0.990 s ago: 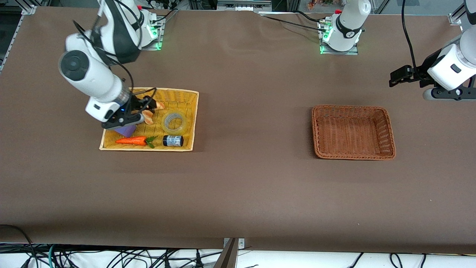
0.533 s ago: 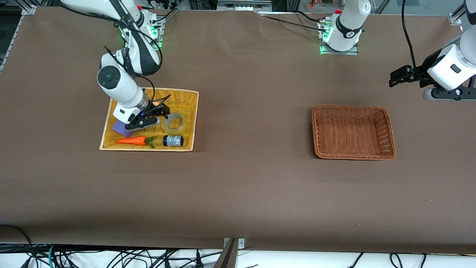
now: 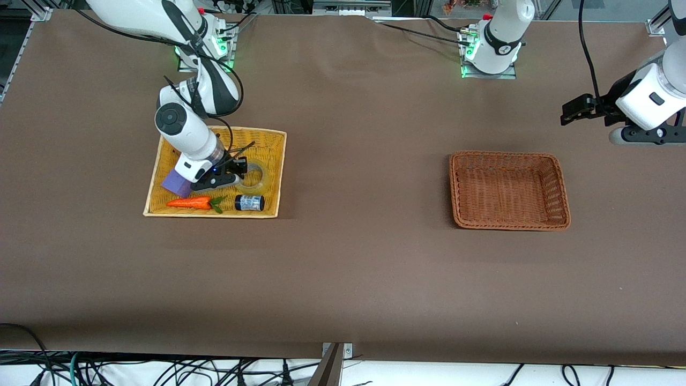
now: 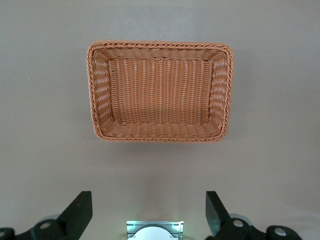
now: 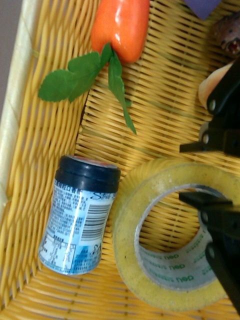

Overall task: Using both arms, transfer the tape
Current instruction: 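Carry the tape roll with the right gripper toward the brown basket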

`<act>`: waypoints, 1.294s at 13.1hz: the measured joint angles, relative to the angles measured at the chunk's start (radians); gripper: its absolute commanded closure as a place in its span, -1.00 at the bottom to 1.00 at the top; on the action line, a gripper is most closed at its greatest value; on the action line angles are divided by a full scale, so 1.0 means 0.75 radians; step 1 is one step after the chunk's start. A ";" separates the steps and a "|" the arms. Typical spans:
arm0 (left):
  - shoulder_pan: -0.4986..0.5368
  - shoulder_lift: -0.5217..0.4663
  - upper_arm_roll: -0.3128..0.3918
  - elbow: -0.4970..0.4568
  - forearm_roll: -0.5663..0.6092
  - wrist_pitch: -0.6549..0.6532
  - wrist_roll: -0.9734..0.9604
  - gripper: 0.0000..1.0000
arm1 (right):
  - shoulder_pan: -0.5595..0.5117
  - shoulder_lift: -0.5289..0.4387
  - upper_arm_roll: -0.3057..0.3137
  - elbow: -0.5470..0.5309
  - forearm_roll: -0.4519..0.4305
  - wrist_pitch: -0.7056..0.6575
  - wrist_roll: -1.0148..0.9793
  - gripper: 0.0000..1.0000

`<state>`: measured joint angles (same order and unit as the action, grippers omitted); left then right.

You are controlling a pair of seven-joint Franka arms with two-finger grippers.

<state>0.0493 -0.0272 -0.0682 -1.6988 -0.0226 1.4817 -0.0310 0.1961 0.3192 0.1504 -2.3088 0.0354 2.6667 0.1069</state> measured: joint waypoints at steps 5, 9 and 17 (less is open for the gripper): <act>0.000 0.000 0.000 0.000 0.000 0.000 0.000 -1.00 | 0.006 -0.064 0.009 0.208 0.000 -0.356 0.017 1.00; -0.001 0.000 0.000 0.000 0.000 0.000 0.000 -1.00 | 0.053 -0.128 0.074 0.511 0.003 -0.708 0.143 1.00; 0.001 0.031 0.001 -0.001 0.000 0.007 -0.002 -1.00 | 0.621 0.460 0.105 1.045 -0.150 -0.561 1.141 1.00</act>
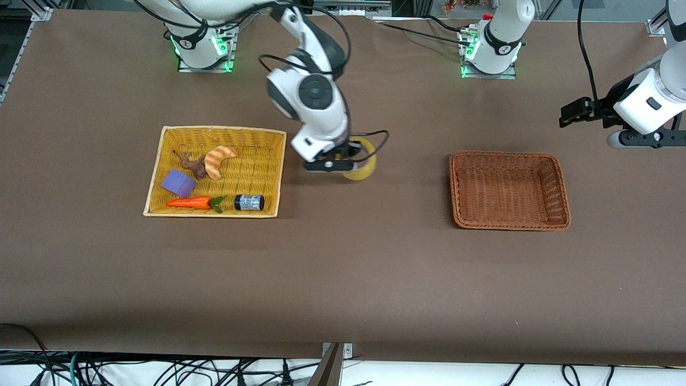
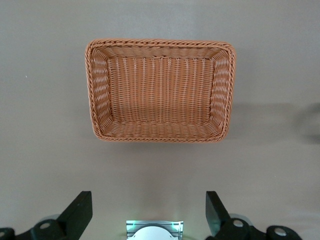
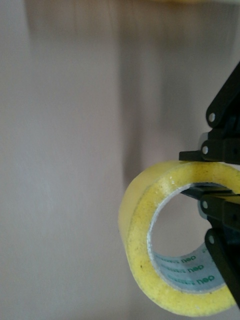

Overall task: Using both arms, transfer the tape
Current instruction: 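Carry the tape roll with the right gripper toward the brown basket, then set the tape down and open the right gripper while the left gripper approaches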

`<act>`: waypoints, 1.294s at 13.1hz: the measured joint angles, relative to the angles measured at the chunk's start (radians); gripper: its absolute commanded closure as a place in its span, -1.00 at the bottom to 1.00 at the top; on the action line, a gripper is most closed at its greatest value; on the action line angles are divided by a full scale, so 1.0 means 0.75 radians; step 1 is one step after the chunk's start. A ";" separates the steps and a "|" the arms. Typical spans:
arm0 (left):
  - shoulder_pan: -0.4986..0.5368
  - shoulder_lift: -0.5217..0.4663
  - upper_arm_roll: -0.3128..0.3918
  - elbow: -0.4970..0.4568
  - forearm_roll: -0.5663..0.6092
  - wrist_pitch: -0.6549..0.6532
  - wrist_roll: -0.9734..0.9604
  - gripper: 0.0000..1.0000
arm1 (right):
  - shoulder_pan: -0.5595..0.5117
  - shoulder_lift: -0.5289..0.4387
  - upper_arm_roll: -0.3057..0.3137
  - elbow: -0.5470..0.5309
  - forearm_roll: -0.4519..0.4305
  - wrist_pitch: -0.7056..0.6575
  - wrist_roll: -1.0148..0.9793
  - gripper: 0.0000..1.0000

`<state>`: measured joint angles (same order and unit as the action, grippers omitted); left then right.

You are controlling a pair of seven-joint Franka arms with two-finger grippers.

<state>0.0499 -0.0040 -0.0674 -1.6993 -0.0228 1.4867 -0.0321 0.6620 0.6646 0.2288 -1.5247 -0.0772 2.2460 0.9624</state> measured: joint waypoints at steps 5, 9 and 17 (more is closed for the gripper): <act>0.000 0.196 0.002 0.068 0.000 0.066 0.000 -1.00 | 0.146 0.302 0.001 0.233 -0.160 0.084 0.277 -0.63; -0.003 0.372 0.000 0.130 0.000 0.135 0.001 -1.00 | 0.082 0.286 0.004 0.294 -0.160 0.033 0.274 -1.00; -0.043 0.550 -0.329 -0.075 -0.001 0.646 -0.486 -1.00 | -0.452 -0.421 0.039 -0.023 0.084 -0.460 -0.602 -1.00</act>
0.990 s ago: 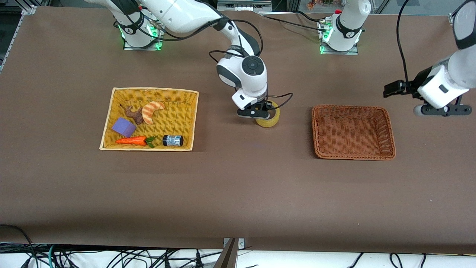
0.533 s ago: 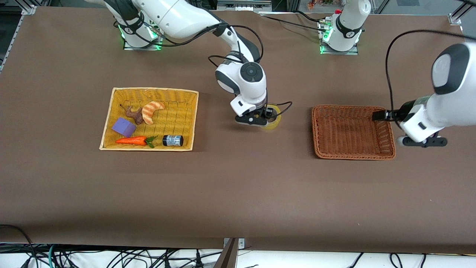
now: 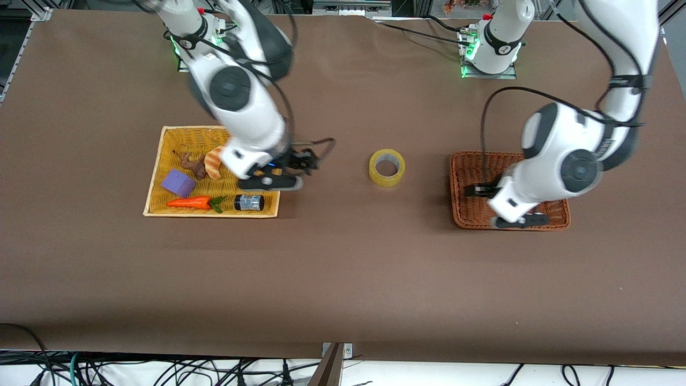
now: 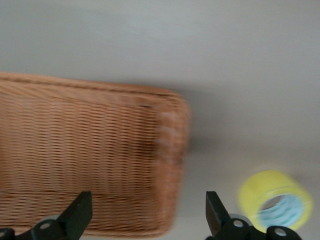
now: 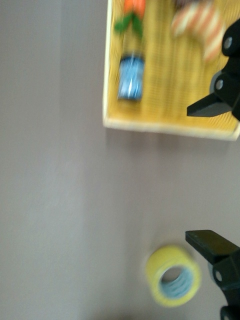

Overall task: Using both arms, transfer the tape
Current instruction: 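Set the tape down and open the right gripper while the left gripper approaches, then grasp the tape roll with the left gripper while the right gripper withdraws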

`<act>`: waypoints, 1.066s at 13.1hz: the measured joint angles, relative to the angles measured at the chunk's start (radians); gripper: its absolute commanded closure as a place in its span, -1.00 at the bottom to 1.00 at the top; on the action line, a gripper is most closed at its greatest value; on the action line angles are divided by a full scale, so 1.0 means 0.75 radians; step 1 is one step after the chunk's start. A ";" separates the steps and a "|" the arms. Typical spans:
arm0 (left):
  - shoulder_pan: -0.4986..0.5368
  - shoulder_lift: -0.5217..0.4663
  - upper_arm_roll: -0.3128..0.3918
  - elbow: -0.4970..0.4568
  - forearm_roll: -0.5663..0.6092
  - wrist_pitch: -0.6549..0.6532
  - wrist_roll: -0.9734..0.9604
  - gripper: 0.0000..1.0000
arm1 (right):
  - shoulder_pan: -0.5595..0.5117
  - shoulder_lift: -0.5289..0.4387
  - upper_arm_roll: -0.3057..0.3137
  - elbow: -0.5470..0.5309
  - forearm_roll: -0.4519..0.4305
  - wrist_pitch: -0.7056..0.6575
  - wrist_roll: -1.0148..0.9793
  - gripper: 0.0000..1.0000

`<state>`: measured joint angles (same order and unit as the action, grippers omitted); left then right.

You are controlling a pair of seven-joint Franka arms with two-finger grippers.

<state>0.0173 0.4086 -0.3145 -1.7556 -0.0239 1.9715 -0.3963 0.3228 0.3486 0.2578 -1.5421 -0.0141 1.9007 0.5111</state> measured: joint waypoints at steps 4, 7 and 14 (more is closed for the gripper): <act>-0.026 0.049 -0.153 -0.124 0.000 0.269 -0.248 -1.00 | -0.111 -0.312 -0.175 -0.192 0.081 -0.247 -0.420 -1.00; -0.103 0.104 -0.168 -0.180 0.065 0.388 -0.418 -1.00 | -0.118 -0.425 -0.347 -0.231 0.109 -0.387 -0.608 -1.00; -0.183 0.177 -0.201 -0.269 0.236 0.494 -0.607 -1.00 | -0.119 -0.512 -0.433 -0.235 0.034 -0.481 -0.749 -1.00</act>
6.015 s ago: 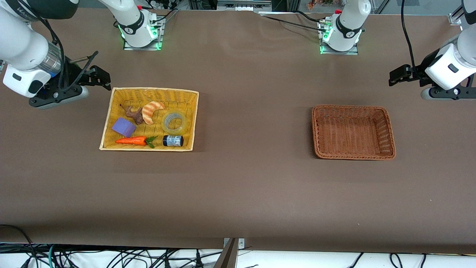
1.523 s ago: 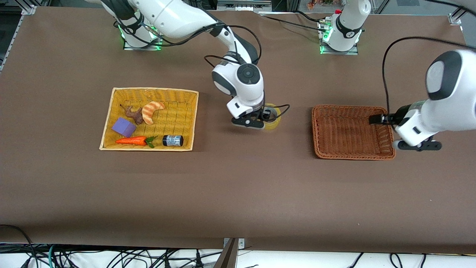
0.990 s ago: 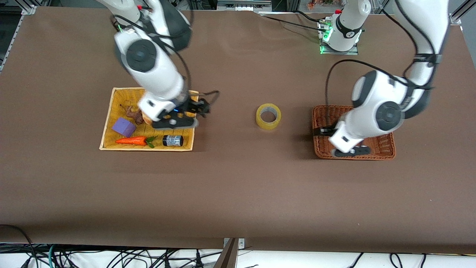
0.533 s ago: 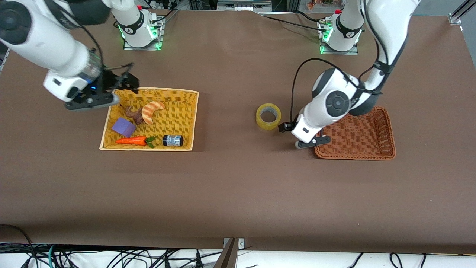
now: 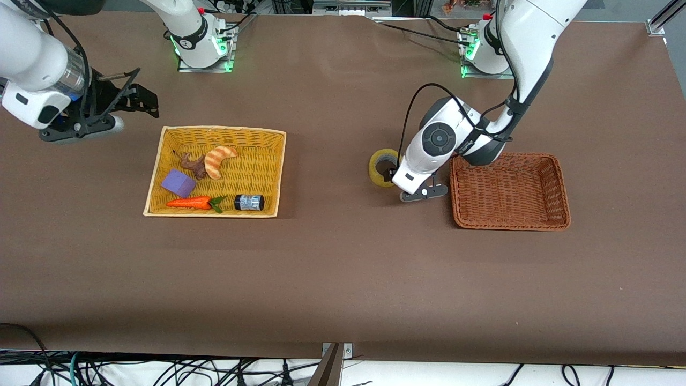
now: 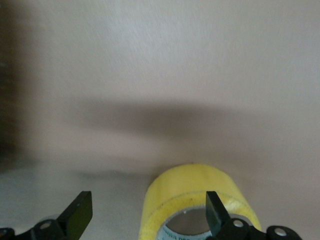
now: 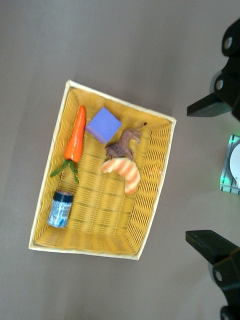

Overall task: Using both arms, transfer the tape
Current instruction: 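Grasp the tape roll with the left gripper while the right gripper withdraws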

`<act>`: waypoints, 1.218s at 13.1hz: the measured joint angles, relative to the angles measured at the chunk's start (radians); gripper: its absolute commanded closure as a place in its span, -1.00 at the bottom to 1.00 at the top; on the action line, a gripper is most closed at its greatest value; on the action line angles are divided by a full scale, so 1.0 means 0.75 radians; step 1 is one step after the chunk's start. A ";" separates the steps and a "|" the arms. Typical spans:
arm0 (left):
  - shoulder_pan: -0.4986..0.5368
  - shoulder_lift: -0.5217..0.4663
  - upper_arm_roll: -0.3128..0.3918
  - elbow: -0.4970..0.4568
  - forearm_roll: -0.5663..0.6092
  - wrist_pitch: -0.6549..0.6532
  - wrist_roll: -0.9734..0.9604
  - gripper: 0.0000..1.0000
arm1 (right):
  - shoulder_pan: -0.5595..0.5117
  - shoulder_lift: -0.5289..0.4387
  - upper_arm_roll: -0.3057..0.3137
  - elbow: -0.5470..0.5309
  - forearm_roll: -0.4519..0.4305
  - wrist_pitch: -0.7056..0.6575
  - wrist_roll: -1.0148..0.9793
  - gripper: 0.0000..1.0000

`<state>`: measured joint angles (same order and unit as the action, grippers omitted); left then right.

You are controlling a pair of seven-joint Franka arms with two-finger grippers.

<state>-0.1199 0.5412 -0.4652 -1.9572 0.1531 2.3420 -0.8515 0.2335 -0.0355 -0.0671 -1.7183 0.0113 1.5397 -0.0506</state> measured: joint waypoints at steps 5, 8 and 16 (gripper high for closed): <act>0.000 -0.002 -0.019 -0.154 0.042 0.217 -0.046 -0.96 | -0.001 -0.028 -0.001 -0.010 -0.042 -0.006 0.000 -1.00; 0.004 -0.005 -0.023 -0.188 0.111 0.253 -0.096 -0.99 | -0.053 -0.027 0.024 -0.001 -0.062 -0.006 -0.004 -1.00; 0.016 -0.071 -0.071 -0.200 0.111 0.176 -0.118 -0.99 | -0.067 -0.020 0.049 0.011 -0.074 -0.005 -0.003 -1.00</act>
<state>-0.1080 0.4882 -0.5183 -2.1072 0.2366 2.4742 -0.9397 0.1829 -0.0507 -0.0301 -1.7104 -0.0445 1.5357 -0.0526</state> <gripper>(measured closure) 0.000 0.000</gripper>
